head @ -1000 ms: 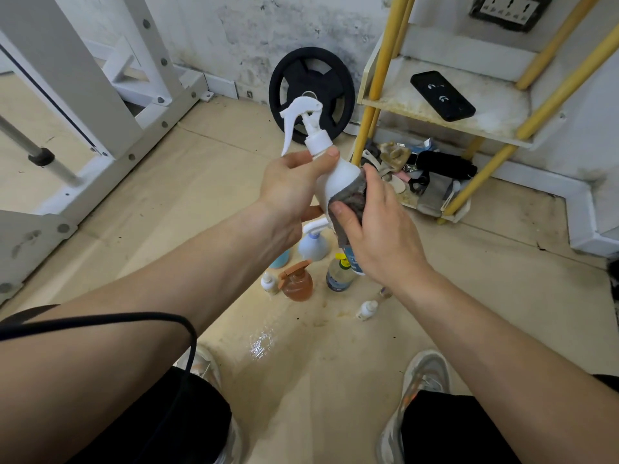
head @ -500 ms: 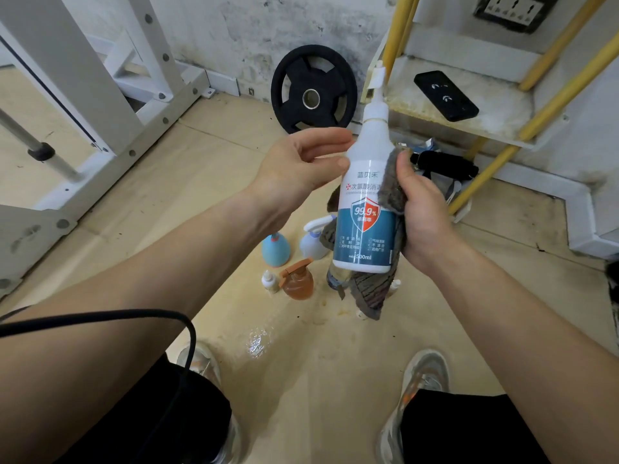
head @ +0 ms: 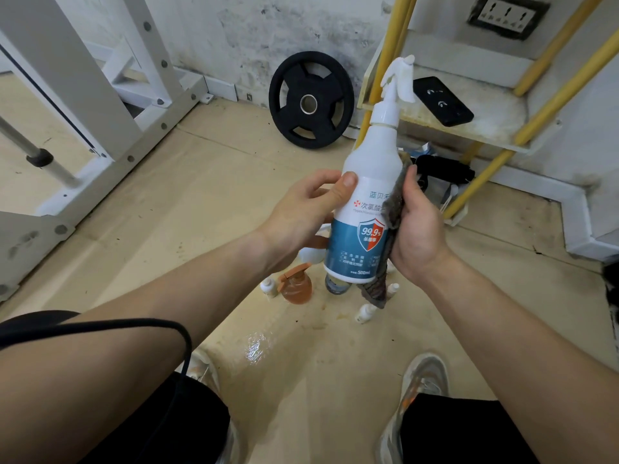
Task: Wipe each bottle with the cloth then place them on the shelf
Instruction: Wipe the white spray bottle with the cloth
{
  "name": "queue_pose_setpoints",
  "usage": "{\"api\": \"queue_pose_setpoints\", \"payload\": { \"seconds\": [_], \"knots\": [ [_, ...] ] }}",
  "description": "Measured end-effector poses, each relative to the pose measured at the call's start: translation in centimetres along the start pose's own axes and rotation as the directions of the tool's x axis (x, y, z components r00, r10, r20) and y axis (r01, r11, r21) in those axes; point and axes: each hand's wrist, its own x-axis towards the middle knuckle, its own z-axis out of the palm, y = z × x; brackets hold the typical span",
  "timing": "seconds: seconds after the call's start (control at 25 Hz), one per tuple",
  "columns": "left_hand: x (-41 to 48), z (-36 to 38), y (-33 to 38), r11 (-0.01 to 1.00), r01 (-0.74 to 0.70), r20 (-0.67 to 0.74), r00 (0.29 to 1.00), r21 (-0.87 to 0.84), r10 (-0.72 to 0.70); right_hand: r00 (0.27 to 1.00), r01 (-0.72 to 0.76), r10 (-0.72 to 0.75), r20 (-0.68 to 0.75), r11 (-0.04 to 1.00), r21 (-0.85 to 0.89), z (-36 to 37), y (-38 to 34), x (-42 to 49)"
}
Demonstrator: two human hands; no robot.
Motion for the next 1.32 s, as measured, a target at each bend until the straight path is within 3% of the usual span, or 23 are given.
{"api": "queue_pose_setpoints", "payload": {
  "seconds": [0.36,0.48,0.6,0.72,0.8,1.0,1.12,1.32],
  "knots": [
    [-0.4,-0.2,0.1,0.997,-0.069,0.066,0.995,-0.018,0.070,0.968,0.243,-0.252,0.010,0.922,-0.301,0.4,-0.5,-0.3],
    [-0.8,0.3,0.4,0.993,-0.114,-0.014,0.993,-0.004,0.114,0.932,0.338,-0.361,0.039,0.825,-0.453,0.8,-0.6,-0.4],
    [-1.1,1.0,0.5,0.975,-0.185,-0.145,0.969,0.125,0.202,0.886,0.420,-0.451,0.105,0.689,-0.590,0.6,-0.3,-0.3],
    [-1.3,1.5,0.3,0.962,-0.187,-0.229,0.946,0.197,0.230,0.931,0.337,-0.363,0.020,0.840,-0.424,1.0,-0.5,-0.4],
    [-1.1,1.2,0.2,0.979,-0.160,-0.222,0.957,0.125,0.185,0.963,0.232,-0.257,-0.083,0.945,-0.232,1.0,-0.7,-0.1],
    [-0.4,-0.6,0.1,0.999,0.027,0.031,0.999,-0.047,-0.025,0.978,0.132,-0.129,-0.165,0.991,0.011,0.7,-1.1,0.3],
    [-0.5,-0.3,-0.6,0.989,0.137,0.160,0.979,-0.051,-0.127,0.973,0.150,-0.151,-0.177,0.988,-0.023,0.5,-0.8,0.5],
    [-0.6,0.5,-0.1,1.000,0.015,0.008,1.000,0.009,-0.015,0.956,0.221,-0.274,-0.101,0.904,-0.366,0.7,-0.6,0.1]
  ]
}}
